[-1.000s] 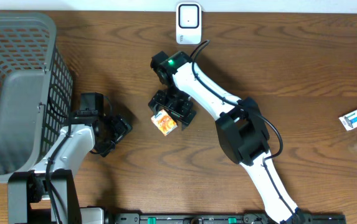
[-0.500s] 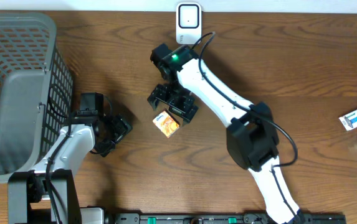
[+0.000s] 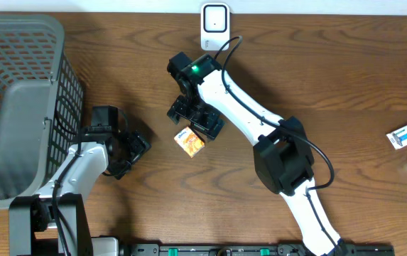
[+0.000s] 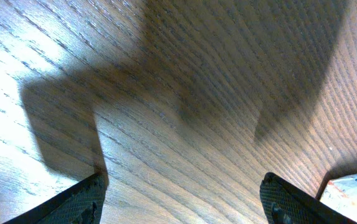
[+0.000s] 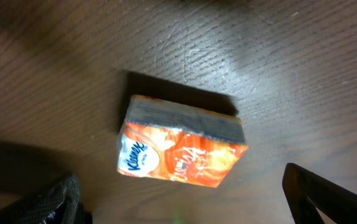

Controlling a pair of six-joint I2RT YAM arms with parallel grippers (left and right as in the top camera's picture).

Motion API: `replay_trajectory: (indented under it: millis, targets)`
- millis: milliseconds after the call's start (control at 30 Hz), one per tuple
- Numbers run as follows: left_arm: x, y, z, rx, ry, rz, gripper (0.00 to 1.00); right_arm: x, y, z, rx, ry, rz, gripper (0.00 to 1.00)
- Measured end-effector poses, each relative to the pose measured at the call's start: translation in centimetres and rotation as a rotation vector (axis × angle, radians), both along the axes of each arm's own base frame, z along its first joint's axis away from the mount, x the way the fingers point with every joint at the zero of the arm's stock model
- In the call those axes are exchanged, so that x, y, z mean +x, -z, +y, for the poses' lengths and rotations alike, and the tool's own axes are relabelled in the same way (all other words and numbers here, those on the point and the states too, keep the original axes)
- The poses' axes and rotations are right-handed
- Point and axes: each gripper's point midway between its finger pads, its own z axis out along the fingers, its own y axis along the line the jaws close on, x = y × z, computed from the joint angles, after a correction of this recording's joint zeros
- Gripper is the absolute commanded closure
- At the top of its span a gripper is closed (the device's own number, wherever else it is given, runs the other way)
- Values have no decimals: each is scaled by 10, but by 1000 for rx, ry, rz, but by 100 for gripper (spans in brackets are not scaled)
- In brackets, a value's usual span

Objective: Scan the item barcode

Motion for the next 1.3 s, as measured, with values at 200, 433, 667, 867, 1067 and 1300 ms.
replay_trajectory:
  millis: [200, 433, 667, 867, 1067, 1300]
  targets:
    - [0, 0, 0, 0, 0, 0, 17, -1, 13, 2, -35, 24, 3, 1]
    - [0, 0, 0, 0, 0, 0, 17, -10, 30, 8, -75, 12, 13, 1]
    - [0, 0, 0, 0, 0, 0, 17, -20, 44, 13, -116, 22, 27, 1]
    - [0, 0, 0, 0, 0, 0, 17, -28, 47, 17, -117, 40, 57, 7]
    - [0, 0, 0, 0, 0, 0, 17, -35, 48, 27, -108, 49, 70, 30]
    - [0, 0, 0, 0, 0, 0, 17, -36, 48, 27, -109, 56, 76, 37]
